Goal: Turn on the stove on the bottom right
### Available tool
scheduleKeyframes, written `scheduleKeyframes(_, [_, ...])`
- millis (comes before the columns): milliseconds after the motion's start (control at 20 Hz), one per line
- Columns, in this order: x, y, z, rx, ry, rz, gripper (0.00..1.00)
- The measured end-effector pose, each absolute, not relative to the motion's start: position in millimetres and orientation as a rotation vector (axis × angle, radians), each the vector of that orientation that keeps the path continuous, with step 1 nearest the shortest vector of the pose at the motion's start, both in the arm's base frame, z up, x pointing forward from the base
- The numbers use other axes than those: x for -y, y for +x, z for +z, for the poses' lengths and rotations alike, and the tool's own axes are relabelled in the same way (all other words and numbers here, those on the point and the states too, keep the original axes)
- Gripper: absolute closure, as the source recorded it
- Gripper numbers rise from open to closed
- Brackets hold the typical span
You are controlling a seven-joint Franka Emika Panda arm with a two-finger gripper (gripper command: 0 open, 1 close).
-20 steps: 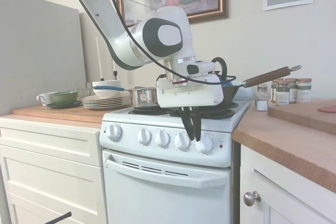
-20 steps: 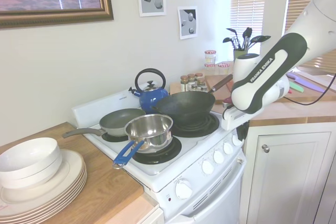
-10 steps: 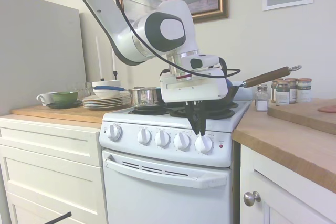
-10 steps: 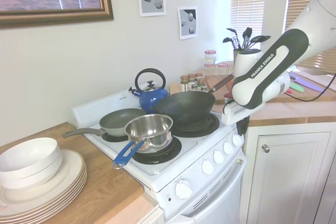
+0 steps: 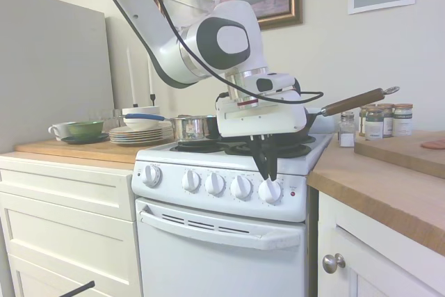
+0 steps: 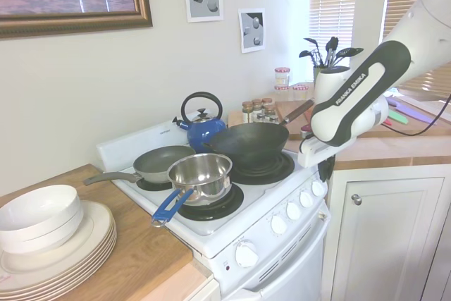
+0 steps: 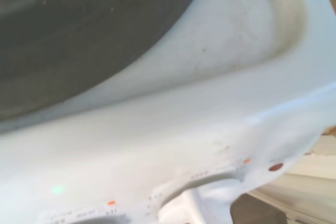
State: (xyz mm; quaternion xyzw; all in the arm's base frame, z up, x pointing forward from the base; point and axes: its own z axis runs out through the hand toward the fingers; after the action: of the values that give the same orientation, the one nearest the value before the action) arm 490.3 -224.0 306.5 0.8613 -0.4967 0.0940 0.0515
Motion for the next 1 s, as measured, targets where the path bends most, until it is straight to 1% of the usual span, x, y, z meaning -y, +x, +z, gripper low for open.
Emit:
scheduleKeyframes(350, [225, 499, 295, 1.497, 2.618, 0.27, 1.0])
scheduleKeyframes(1000, [216, 504, 296, 1.474, 2.632, 0.279, 1.0])
